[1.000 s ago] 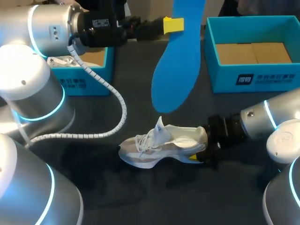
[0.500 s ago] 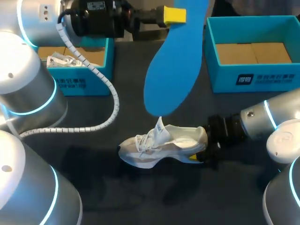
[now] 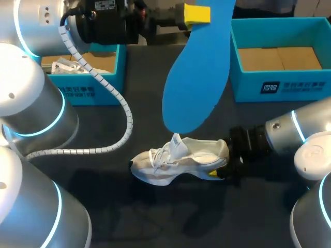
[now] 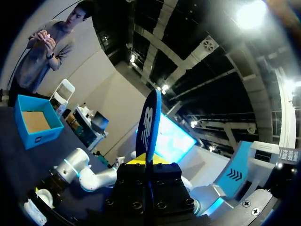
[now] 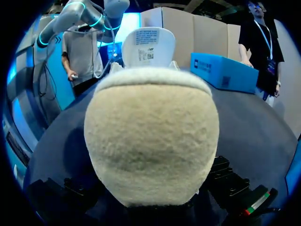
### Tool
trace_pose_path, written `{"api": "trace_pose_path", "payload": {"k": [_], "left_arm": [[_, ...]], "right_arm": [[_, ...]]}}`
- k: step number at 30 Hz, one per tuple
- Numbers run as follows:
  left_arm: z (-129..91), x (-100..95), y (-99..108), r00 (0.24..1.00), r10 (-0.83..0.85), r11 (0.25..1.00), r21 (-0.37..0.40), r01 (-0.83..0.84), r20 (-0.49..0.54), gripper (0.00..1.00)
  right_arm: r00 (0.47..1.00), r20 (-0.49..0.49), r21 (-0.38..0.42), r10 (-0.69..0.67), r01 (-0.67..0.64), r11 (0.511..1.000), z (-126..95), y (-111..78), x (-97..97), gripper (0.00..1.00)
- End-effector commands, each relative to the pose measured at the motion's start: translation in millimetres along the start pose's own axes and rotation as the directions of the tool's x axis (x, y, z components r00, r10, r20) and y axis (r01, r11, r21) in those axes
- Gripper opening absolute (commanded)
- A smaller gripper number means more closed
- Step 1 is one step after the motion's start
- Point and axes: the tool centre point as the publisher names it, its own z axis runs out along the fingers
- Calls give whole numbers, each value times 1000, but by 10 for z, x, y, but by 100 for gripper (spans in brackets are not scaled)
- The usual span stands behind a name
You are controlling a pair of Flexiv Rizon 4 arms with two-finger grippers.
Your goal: Take the shoe out of the shoebox, open the shoe tongue, remove and reinsert the insole, then place the shoe into the shoebox
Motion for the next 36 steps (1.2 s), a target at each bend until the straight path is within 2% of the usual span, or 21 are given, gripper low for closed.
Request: {"api": "trace_pose_path", "payload": {"k": [1,27,28,29,36], "left_arm": [[-7,-11,57,1000,0,1000,11,0,-2,0],[-7,-11,57,1000,0,1000,11,0,-2,0],[-7,-11,57,1000,0,1000,11,0,-2,0],[-7,-11,57,1000,0,1000,11,0,-2,0],[-7,-11,57,1000,0,1000,11,0,-2,0]], "right_arm": [[1000,2,4,0,0,1000,17,7,5,0],[1000,2,4,0,0,1000,17,7,5,0],[1000,2,4,0,0,1000,17,7,5,41],[1000,2,4,0,0,1000,17,7,5,100],[1000,2,4,0,0,1000,17,7,5,100]]}}
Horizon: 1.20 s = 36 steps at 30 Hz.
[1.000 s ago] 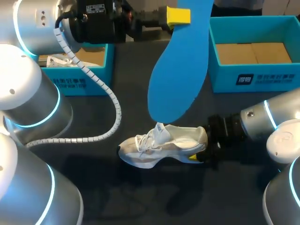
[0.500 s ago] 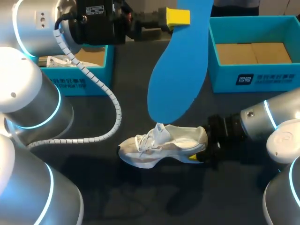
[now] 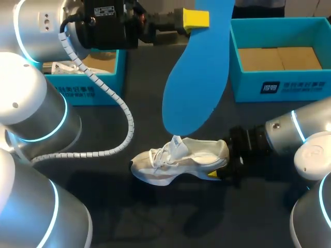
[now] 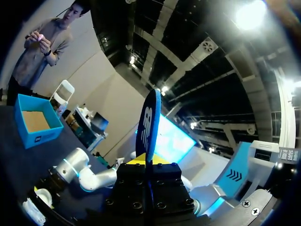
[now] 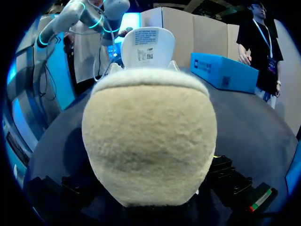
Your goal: Take the shoe out of the shoebox, open the shoe tongue, remove and reinsert the insole, then place the shoe into the shoebox
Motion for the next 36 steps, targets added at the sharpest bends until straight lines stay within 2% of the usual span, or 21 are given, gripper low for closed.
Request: {"api": "trace_pose_path", "payload": {"k": [1,3,6,8,20,26,36], "left_arm": [[7,-8,10,1000,-1,1000,0,1,1,0],[7,-8,10,1000,-1,1000,0,1,1,0],[7,-8,10,1000,-1,1000,0,1,1,0],[7,-8,10,1000,-1,1000,0,1,1,0],[7,-8,10,1000,-1,1000,0,1,1,0],[7,-8,10,1000,-1,1000,0,1,1,0],[7,-8,10,1000,-1,1000,0,1,1,0]], "right_arm": [[1000,11,17,13,-13,1000,-13,18,8,100],[999,43,31,15,-16,999,-64,64,17,100],[996,78,92,32,-39,995,-119,124,22,100],[994,102,93,37,-47,995,-168,153,29,100],[994,97,214,56,-76,974,-406,399,56,100],[988,125,338,95,-132,932,-502,513,89,100],[982,150,451,113,-170,876,-618,677,132,100]]}}
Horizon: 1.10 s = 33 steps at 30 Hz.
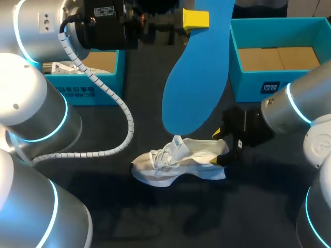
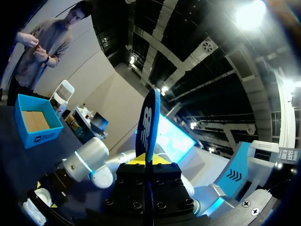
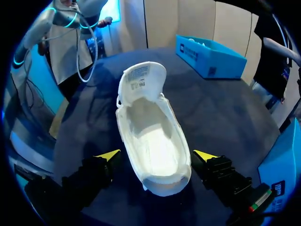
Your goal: Take the shoe out of the shoebox, open the shoe tongue, remove and reinsert the insole, then place the shoe into the shoebox
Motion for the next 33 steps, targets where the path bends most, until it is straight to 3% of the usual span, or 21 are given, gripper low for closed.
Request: {"api": "trace_pose_path", "payload": {"k": [1,3,18,23,33], "left_arm": [[8,-9,6,1000,-1,1000,0,1,0,0],[8,-9,6,1000,-1,1000,0,1,0,0],[8,-9,6,1000,-1,1000,0,1,0,0],[8,-9,6,1000,-1,1000,0,1,0,0],[8,-9,6,1000,-1,1000,0,1,0,0]], "right_arm": [[1000,8,204,24,-25,979,-79,73,32,100],[999,21,235,45,-48,971,-88,73,37,100],[999,27,240,25,-31,970,-121,95,28,100],[997,72,289,-37,14,957,-277,137,-9,100],[997,-7,405,-82,78,911,-294,182,-130,100]]}}
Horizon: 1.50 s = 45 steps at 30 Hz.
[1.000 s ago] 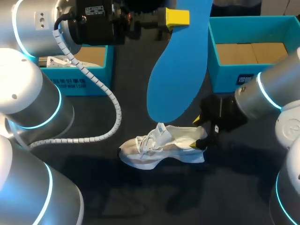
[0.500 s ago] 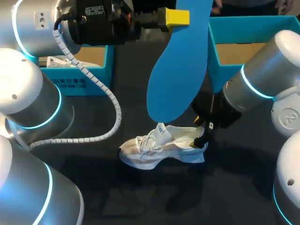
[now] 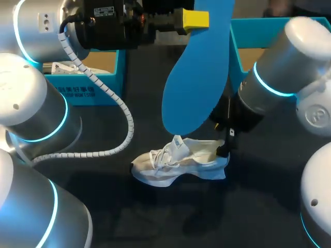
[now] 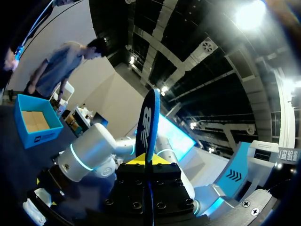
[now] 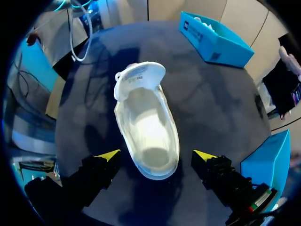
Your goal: Take the shoe out of the shoebox, open the shoe tongue, remove and reinsert the insole, then place the shoe into the shoebox
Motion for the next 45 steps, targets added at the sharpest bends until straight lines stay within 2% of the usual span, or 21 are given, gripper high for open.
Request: {"api": "trace_pose_path", "payload": {"k": [1,8,21,22,39,45], "left_arm": [[9,-10,5,1000,-1,1000,0,1,0,0],[9,-10,5,1000,-1,1000,0,1,0,0],[9,-10,5,1000,-1,1000,0,1,0,0],[9,-10,5,1000,-1,1000,0,1,0,0],[9,-10,5,1000,-1,1000,0,1,0,0],[9,-10,5,1000,-1,1000,0,1,0,0]], "right_arm": [[999,-30,101,-20,23,995,-14,65,-53,100],[999,-28,150,-32,36,988,-51,102,-57,100],[998,-42,164,-53,60,985,-4,130,-2,100],[997,-69,177,-33,44,983,-1,137,-7,100],[998,-62,179,-21,32,983,4,151,-17,100],[997,-73,198,21,-6,980,197,243,-167,100]]}}
